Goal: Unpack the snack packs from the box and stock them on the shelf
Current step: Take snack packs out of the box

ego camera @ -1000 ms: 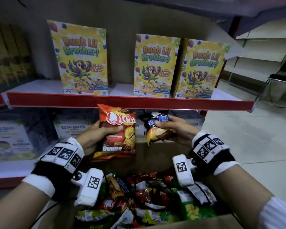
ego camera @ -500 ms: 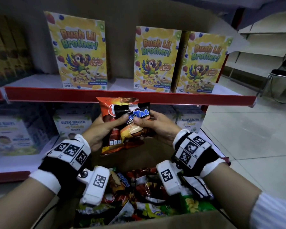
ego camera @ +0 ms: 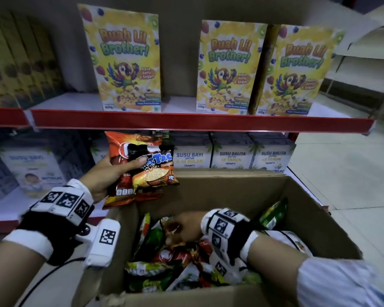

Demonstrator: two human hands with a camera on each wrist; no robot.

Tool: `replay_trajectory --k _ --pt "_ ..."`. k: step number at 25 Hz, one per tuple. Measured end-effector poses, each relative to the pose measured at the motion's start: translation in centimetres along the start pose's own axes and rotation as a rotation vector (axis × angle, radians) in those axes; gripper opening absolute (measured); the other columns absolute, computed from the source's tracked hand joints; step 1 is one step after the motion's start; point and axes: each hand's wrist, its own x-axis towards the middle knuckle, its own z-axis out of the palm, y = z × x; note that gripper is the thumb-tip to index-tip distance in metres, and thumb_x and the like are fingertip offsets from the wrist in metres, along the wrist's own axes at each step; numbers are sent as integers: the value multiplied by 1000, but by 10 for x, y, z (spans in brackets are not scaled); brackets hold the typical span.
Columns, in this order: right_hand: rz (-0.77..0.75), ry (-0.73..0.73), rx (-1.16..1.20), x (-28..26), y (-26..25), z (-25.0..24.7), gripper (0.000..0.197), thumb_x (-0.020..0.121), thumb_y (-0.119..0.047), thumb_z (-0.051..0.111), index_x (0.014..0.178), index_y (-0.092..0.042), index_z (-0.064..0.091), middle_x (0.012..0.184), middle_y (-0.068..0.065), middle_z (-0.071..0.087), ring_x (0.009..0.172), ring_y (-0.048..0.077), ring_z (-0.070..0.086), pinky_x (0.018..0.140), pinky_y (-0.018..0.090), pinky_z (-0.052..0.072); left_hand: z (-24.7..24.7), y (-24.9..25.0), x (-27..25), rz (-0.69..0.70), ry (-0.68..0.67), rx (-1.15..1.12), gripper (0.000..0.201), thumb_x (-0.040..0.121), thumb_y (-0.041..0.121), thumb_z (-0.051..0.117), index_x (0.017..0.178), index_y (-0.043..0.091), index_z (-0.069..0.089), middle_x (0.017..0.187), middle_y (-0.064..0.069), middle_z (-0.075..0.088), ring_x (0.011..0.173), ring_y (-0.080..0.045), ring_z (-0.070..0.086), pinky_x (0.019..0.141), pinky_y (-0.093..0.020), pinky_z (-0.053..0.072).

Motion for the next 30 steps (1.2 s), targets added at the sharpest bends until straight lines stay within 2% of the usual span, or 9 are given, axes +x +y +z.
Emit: replay_trajectory --k 4,9,13,17,20,22,25,28,30 --pt "-57 -52 -83 26 -18 42 58 96 -24 53 147 -9 30 150 18 33 135 36 34 106 35 30 -5 -1 -3 6 -27 27 56 61 29 80 112 16 63 97 0 76 92 -15 71 69 -24 54" --pt "-113 -185 -37 30 -15 40 74 89 -39 62 150 -22 22 154 4 30 138 27 33 108 37 31 -8 -4 -1 -3 -63 23 59 59 31 80 113 15 62 100 -2 75 91 -17 72 65 -24 57" --pt "-91 130 -82 29 -16 46 43 92 -23 59 130 -6 52 131 18 55 118 34 53 92 34 41 -9 -3 -1 -5 -44 25 44 67 24 77 108 14 64 96 -3 76 88 -17 73 65 -25 56" --pt "-35 142 180 9 7 -6 28 90 -30 60 107 -10 70 92 2 72 72 11 58 67 22 44 -10 3 -2 35 -18 -3 44 65 23 77 107 17 63 92 0 77 80 -13 73 57 -21 56" --pt "11 296 486 -23 34 -50 20 90 -20 60 100 -5 70 79 -2 68 65 4 57 64 16 47 -4 7 -1 41 -7 -16 56 62 26 78 115 14 62 101 -6 75 87 -21 73 66 -28 57" --pt "26 455 720 -44 49 -69 11 86 -15 61 77 -9 65 78 6 62 68 15 55 64 23 45 2 7 0 29 -12 -27 61 62 27 79 118 12 62 105 -10 73 91 -24 72 72 -33 57" --pt "76 661 1014 -65 60 -90 24 69 -16 60 45 -15 58 54 4 51 50 17 45 53 26 35 14 9 1 -10 -21 -60 65 61 30 80 120 10 61 107 -12 73 94 -27 71 78 -37 58" --pt "5 808 1196 -80 67 -103 28 83 -9 52 57 -13 61 57 6 55 52 18 50 56 27 39 25 12 1 -17 -40 -88 61 61 31 80 116 9 65 105 -13 73 90 -25 72 73 -34 59" --pt "-16 903 1313 -90 67 -111 19 89 -11 51 74 -8 61 61 8 64 54 19 60 58 27 49 32 13 1 -20 -33 -56 66 60 32 82 119 9 63 108 -13 72 98 -28 70 88 -42 55"
